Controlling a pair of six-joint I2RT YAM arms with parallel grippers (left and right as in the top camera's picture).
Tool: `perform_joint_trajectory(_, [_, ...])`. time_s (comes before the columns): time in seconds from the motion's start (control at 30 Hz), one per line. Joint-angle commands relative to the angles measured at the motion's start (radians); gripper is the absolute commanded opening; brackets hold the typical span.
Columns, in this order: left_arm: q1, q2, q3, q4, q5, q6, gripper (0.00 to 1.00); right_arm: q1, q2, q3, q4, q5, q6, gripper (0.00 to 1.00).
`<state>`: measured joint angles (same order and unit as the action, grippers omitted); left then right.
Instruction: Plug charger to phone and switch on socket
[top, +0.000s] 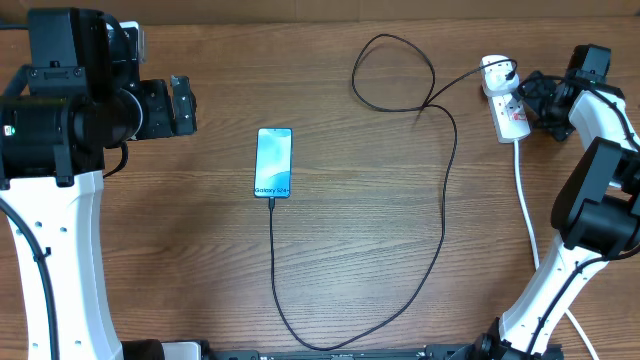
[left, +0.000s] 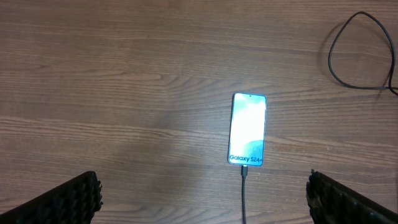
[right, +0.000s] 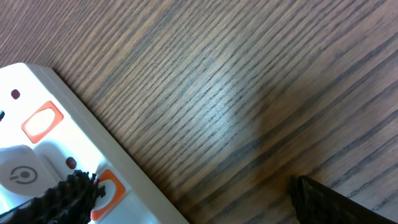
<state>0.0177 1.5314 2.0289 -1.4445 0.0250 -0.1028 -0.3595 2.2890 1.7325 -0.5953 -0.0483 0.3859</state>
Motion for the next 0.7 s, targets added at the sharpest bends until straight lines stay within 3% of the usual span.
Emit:
perform_joint_trajectory(0.0, [0.002,0.0,0.003,0.001,-0.01,-0.01,1.0,0.014,0.046,-0.012,-0.033,-0.013,-0.001,1.0])
perform_joint_trajectory(0.67, [0.002,0.0,0.003,0.001,-0.009,-0.01,1.0,0.085,0.094,-0.012,-0.051,-0.005,-0.02,1.0])
